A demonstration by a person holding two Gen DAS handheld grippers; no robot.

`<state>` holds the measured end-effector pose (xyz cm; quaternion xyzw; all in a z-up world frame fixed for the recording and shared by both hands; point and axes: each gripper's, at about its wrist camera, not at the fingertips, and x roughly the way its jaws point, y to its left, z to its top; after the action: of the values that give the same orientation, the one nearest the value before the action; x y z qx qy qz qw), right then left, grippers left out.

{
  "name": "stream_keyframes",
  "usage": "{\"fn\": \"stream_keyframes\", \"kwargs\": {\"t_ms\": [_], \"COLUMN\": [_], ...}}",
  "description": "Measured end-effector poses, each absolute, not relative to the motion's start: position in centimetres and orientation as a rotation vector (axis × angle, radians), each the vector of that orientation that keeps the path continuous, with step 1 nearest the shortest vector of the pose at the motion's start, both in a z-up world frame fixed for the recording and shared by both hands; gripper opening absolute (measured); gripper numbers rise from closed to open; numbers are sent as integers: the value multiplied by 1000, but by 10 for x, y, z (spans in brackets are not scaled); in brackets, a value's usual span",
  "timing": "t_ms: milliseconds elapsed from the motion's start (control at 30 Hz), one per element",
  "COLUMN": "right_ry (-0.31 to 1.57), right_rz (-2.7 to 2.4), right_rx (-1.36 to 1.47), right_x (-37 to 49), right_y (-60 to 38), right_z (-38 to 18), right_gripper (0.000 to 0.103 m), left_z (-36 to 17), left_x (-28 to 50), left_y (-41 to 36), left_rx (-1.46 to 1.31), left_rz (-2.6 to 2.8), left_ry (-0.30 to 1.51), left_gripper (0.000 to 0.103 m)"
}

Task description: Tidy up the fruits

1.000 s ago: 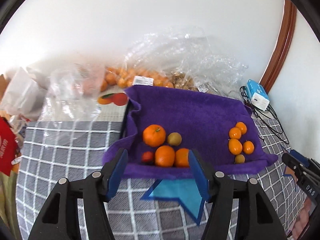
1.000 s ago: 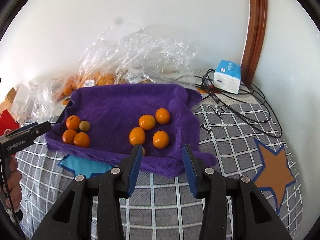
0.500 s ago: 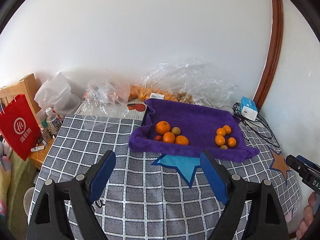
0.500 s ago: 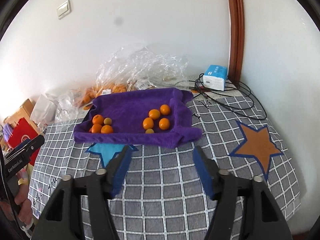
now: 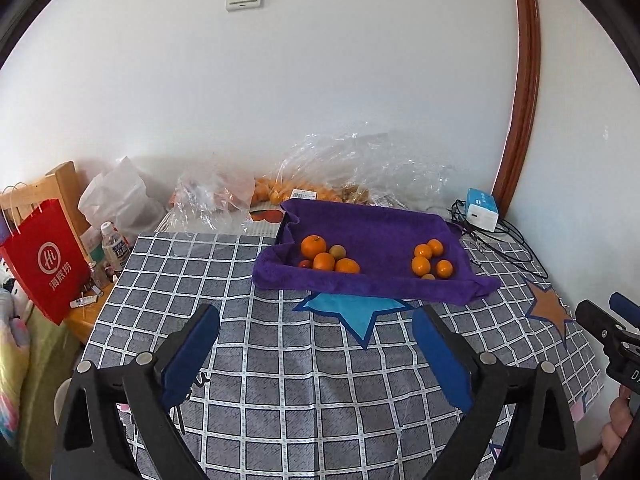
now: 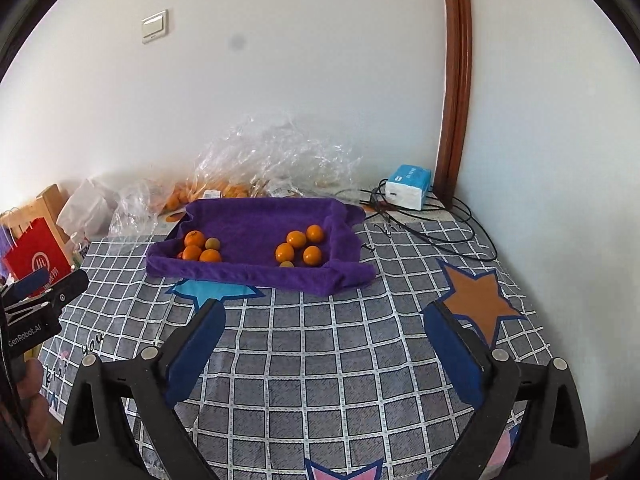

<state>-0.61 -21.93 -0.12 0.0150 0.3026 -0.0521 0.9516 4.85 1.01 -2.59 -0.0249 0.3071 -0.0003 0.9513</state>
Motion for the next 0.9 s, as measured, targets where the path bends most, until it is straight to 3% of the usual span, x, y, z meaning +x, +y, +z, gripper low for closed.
{"fn": "stream_keyframes", "kwargs": {"t_ms": [900], "right_ry": [633], "right_rz": [-120], "right_rx": [50], "right_x": [-10], "right_y": [-222], "right_z": [-14], "right_gripper": [99], "left_z": [-29], "left_x": [45], "left_y": [13], "left_rx": [-29], "left_rz": [27], "left_ry": [637], "left_gripper": [97]}}
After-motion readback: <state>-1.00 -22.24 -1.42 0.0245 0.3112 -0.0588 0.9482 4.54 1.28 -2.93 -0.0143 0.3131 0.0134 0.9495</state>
